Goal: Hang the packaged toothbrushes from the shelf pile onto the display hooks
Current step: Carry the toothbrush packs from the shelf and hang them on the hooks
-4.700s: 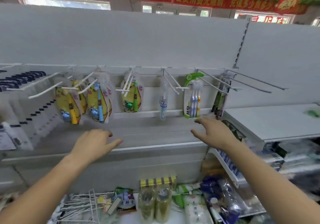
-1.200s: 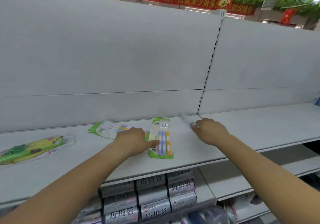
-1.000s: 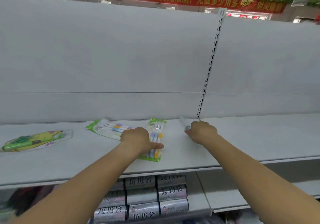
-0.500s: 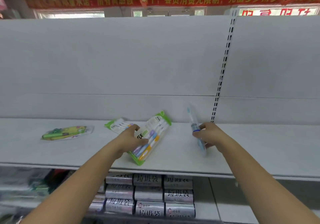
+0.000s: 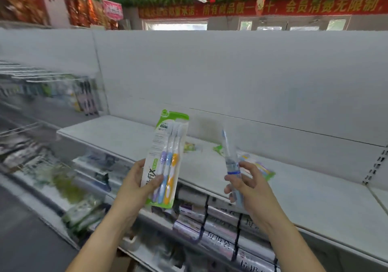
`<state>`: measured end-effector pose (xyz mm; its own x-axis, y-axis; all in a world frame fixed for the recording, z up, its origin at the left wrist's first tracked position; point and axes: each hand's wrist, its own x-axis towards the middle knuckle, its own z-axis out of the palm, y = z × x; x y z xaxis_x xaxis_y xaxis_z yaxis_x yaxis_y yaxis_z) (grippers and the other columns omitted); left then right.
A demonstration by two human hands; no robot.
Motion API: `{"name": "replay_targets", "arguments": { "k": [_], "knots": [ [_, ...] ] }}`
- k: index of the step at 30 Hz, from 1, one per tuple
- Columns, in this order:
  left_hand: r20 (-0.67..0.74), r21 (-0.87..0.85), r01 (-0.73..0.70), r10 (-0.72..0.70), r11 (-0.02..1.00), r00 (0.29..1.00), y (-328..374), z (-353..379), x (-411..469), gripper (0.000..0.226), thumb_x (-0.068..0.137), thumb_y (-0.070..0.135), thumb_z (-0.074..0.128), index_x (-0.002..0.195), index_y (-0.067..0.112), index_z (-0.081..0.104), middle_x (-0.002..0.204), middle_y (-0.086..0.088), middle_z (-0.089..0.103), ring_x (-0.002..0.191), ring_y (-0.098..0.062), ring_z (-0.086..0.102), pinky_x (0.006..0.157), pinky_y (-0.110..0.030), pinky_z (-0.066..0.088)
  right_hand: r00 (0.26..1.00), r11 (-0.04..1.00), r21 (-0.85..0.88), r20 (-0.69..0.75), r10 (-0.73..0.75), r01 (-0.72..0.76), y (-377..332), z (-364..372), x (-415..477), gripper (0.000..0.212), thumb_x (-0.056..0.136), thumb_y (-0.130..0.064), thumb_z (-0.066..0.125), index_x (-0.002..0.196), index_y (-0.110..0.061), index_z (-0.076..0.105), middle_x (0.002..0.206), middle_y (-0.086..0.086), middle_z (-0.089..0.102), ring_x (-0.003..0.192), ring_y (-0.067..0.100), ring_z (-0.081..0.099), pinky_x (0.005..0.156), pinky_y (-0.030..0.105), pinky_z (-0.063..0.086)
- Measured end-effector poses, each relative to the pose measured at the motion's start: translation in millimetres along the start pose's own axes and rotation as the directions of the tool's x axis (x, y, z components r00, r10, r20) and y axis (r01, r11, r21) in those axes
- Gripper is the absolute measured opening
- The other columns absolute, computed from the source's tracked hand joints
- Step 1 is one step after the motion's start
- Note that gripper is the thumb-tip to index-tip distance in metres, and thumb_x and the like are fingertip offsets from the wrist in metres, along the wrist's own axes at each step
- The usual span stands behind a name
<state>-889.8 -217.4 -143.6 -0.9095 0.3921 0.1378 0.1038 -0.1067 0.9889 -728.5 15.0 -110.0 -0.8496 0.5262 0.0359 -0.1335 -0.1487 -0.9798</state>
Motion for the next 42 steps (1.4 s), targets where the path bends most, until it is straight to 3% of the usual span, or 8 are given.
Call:
{"name": "replay_targets", "arguments": {
  "k": [4, 9, 16, 20, 23, 29, 33, 42],
  "knots": [
    [-0.122, 0.0, 0.014, -0.014, 1.0, 0.992, -11.9, -86.0, -26.8, 0.055, 0.077, 0.023, 0.076, 0.129, 0.023, 0.057, 0.111, -0.001, 0.078, 0.102, -0.022, 0.074, 0.09, -0.042, 0.056, 0.989, 0.998, 0.031, 0.135, 0.058, -0.063, 30.7, 76.3, 0.0, 0.106, 0.032, -0.059, 0.098, 0.122, -0.024, 0.054, 0.102, 0.02, 0.074, 0.067, 0.023, 0.062, 0.062, 0.039, 0.05],
    [-0.282, -0.019, 0.027, -0.031, 0.999, 0.959, -21.1, -180.8, -54.9, 0.045, 0.086, 0.017, 0.073, 0.126, 0.029, 0.056, 0.11, 0.002, 0.077, 0.101, -0.02, 0.073, 0.087, -0.044, 0.057, 0.954, 0.959, 0.2, 0.262, 0.143, -0.198, 67.8, 166.1, 1.7, 0.048, 0.082, -0.02, 0.067, 0.126, -0.008, 0.053, 0.098, 0.03, 0.068, 0.064, 0.029, 0.057, 0.049, 0.033, 0.047],
    [-0.432, -0.041, 0.023, -0.038, 0.999, 0.901, -26.0, -278.5, -87.4, 0.039, 0.09, 0.013, 0.07, 0.123, 0.029, 0.058, 0.11, 0.006, 0.076, 0.103, -0.023, 0.072, 0.086, -0.047, 0.057, 0.899, 0.941, 0.191, 0.396, 0.188, -0.28, 103.2, 278.2, -3.1, 0.049, 0.083, -0.015, 0.062, 0.129, -0.003, 0.053, 0.094, 0.026, 0.07, 0.061, 0.027, 0.058, 0.049, 0.032, 0.047],
    [-0.47, -0.048, 0.012, -0.033, 0.999, 0.882, -23.9, -323.8, -105.2, 0.054, 0.076, 0.045, 0.083, 0.122, 0.033, 0.059, 0.114, 0.005, 0.076, 0.105, -0.024, 0.072, 0.09, -0.052, 0.057, 0.869, 0.965, 0.087, 0.46, 0.181, -0.247, 117.9, 337.0, -9.8, 0.072, 0.068, -0.037, 0.088, 0.126, -0.008, 0.057, 0.096, 0.025, 0.071, 0.064, 0.027, 0.06, 0.05, 0.03, 0.049],
    [-0.502, -0.052, 0.015, -0.04, 0.999, 0.864, -22.1, -355.4, -114.7, 0.096, 0.042, 0.074, 0.089, 0.123, 0.032, 0.058, 0.113, 0.004, 0.076, 0.099, -0.018, 0.074, 0.083, -0.043, 0.058, 0.858, 0.986, -0.025, 0.489, 0.156, -0.165, 130.4, 374.6, -12.9, 0.055, 0.077, -0.015, 0.083, 0.125, -0.013, 0.056, 0.078, 0.014, 0.07, 0.059, 0.021, 0.06, 0.051, 0.029, 0.049],
    [-0.571, -0.068, -0.023, -0.02, 0.997, 0.821, -28.0, -395.8, -109.1, 0.041, 0.086, 0.019, 0.072, 0.124, 0.026, 0.057, 0.111, 0.001, 0.077, 0.099, -0.022, 0.073, 0.087, -0.048, 0.056, 0.813, 0.984, -0.029, 0.558, 0.164, -0.178, 143.8, 429.5, -5.2, 0.057, 0.073, -0.014, 0.086, 0.12, -0.007, 0.055, 0.086, 0.02, 0.071, 0.06, 0.025, 0.061, 0.051, 0.031, 0.051],
    [-0.6, -0.073, -0.032, -0.018, 0.997, 0.8, -31.2, -416.1, -93.3, 0.048, 0.084, 0.034, 0.08, 0.125, 0.027, 0.057, 0.111, 0.0, 0.077, 0.098, -0.021, 0.074, 0.083, -0.045, 0.058, 0.765, 0.972, -0.01, 0.615, 0.192, -0.236, 154.8, 458.9, 16.8, 0.086, 0.051, -0.039, 0.098, 0.121, -0.008, 0.059, 0.103, 0.023, 0.072, 0.074, 0.03, 0.067, 0.057, 0.033, 0.055],
    [-0.622, -0.009, -0.007, 0.0, 1.0, 0.783, -44.0, -473.0, -3.9, 0.051, 0.082, 0.021, 0.073, 0.129, 0.023, 0.053, 0.112, -0.008, 0.076, 0.097, -0.024, 0.074, 0.073, -0.033, 0.061, 0.708, 0.97, -0.072, 0.672, 0.218, -0.23, 185.1, 529.5, 108.6, 0.046, 0.085, -0.014, 0.075, 0.124, -0.028, 0.054, 0.096, 0.012, 0.073, 0.061, 0.022, 0.059, 0.064, 0.048, 0.06]
  ]
}}
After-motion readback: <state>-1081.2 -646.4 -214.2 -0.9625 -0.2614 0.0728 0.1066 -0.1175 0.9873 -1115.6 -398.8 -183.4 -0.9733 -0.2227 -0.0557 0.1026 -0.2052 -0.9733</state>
